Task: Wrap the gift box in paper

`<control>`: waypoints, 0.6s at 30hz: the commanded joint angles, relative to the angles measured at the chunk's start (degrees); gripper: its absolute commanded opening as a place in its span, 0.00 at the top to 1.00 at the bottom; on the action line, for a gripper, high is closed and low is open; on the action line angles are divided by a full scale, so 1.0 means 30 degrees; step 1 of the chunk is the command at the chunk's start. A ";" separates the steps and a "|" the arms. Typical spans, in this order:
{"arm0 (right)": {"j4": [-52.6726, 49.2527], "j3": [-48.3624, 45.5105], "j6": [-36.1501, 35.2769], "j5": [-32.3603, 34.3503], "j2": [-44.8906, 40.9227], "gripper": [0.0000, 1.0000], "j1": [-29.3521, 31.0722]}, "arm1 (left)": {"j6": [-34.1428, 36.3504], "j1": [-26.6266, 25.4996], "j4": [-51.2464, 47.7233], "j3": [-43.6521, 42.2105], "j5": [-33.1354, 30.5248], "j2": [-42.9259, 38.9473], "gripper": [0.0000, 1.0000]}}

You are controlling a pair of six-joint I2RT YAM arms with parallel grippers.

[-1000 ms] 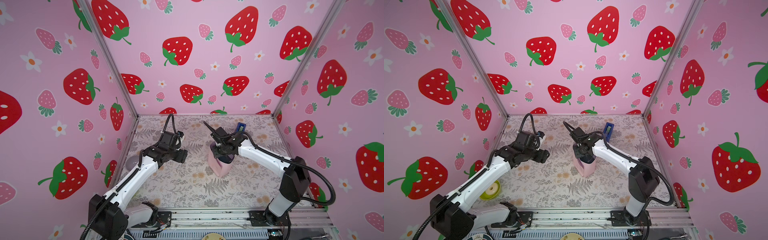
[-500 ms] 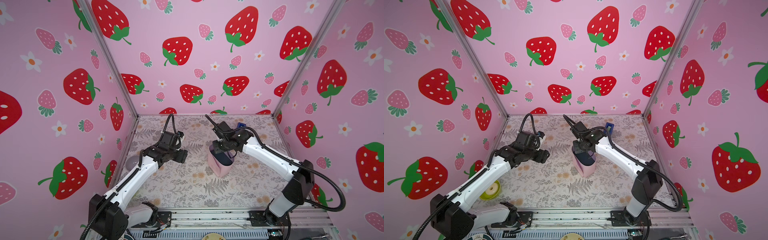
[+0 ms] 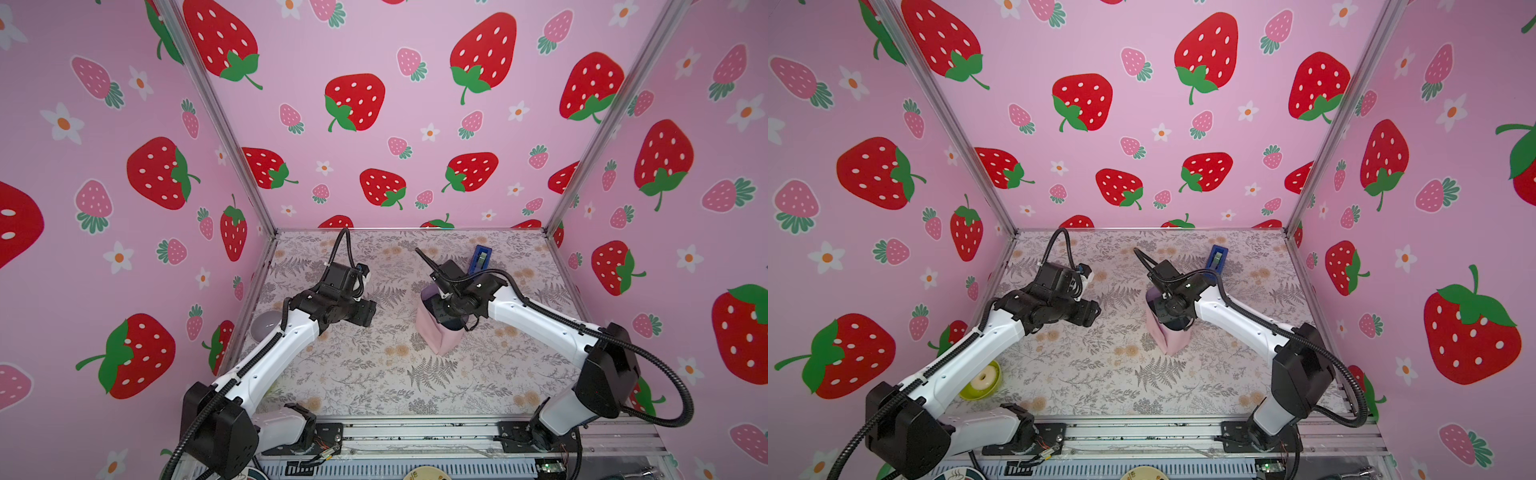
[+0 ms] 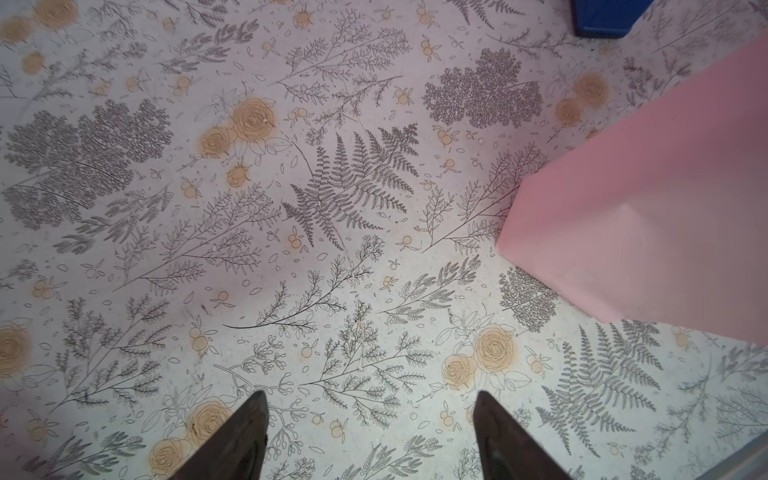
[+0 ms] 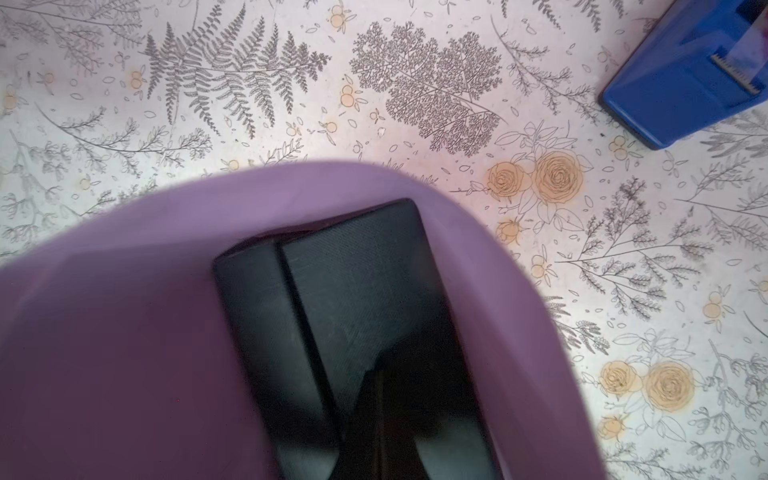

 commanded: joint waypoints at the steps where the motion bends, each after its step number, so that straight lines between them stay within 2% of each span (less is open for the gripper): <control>1: -0.1537 0.1749 0.0531 0.0381 -0.0996 0.94 -0.0201 | -0.0689 0.0090 0.0161 0.1032 0.1230 0.1124 0.24; 5: -0.1827 0.1775 0.1222 0.0445 -0.3465 0.90 -0.1141 | -0.1580 0.0080 0.1071 0.2627 0.3657 0.3182 0.31; 7: -0.1629 0.0463 0.1698 0.0150 -0.5160 0.89 -0.2158 | -0.1993 0.0056 0.1387 0.3761 0.4798 0.4767 0.35; 10: -0.0739 -0.2704 0.2259 -0.0921 -0.7613 0.89 -0.3852 | -0.2232 -0.0129 0.1325 0.5809 0.6145 0.7302 0.47; 13: 0.1332 -0.6719 0.2972 -0.3407 -0.9640 0.89 -0.5335 | -0.2356 -0.0477 0.0790 0.7962 0.7064 0.9852 0.58; 16: 0.4470 -1.0331 0.4352 -0.6658 -1.0638 0.89 -0.5601 | -0.2348 -0.0809 0.0058 0.9730 0.7924 1.2010 0.66; 18: 0.7149 -1.2560 0.5419 -0.8605 -1.0951 0.89 -0.5601 | -0.2475 -0.0947 -0.0067 1.0255 0.8624 1.3012 0.68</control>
